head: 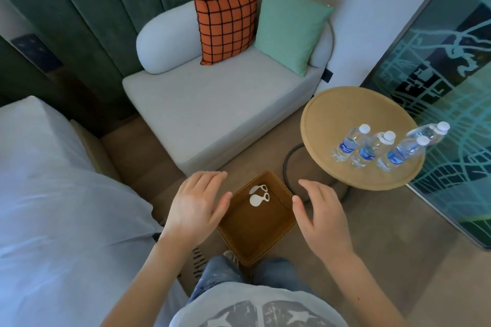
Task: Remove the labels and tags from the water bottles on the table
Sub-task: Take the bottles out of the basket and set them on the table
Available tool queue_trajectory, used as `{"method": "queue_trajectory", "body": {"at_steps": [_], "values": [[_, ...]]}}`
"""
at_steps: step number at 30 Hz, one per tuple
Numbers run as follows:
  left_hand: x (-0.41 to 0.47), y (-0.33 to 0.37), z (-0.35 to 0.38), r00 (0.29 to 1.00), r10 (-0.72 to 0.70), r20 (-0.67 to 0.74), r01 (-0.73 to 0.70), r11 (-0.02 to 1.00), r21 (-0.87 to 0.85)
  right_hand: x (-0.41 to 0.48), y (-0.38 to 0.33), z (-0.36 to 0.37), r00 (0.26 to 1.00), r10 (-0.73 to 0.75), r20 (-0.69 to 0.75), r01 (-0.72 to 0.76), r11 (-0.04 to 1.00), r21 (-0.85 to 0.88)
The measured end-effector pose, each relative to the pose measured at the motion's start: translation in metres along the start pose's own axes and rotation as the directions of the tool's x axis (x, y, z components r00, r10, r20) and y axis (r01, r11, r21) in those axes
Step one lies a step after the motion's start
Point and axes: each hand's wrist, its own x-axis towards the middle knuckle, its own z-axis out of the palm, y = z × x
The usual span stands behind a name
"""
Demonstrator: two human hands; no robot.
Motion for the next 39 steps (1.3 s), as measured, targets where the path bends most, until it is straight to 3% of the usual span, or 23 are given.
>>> {"method": "queue_trajectory", "body": {"at_steps": [6,10,20,27,33,39], "values": [[-0.019,0.010,0.023,0.971,-0.197,0.136,0.194,0.980,0.038,0.016,0.013,0.010,0.993,-0.081,0.084,0.085,0.995,-0.044],[-0.010,0.007,0.024,0.957,-0.207,0.202,0.202,0.978,0.046,0.026,0.013,0.008,0.994,-0.075,0.077,0.079,0.995,-0.055],[0.108,-0.057,-0.008,0.988,0.064,0.141,-0.061,0.998,-0.029,0.082,-0.012,0.035,0.985,0.133,-0.106,-0.143,0.986,-0.089],[0.188,-0.176,-0.035,0.908,0.296,0.296,-0.298,0.954,-0.042,0.136,-0.097,0.114,0.899,0.365,-0.243,-0.387,0.921,-0.049],[0.253,-0.257,-0.081,0.862,0.450,0.232,-0.448,0.892,-0.067,0.180,-0.161,0.152,0.828,0.452,-0.334,-0.498,0.865,-0.064],[0.294,-0.263,-0.086,0.830,0.520,0.200,-0.501,0.854,-0.143,0.209,-0.187,0.155,0.801,0.464,-0.379,-0.527,0.847,-0.076]]}}
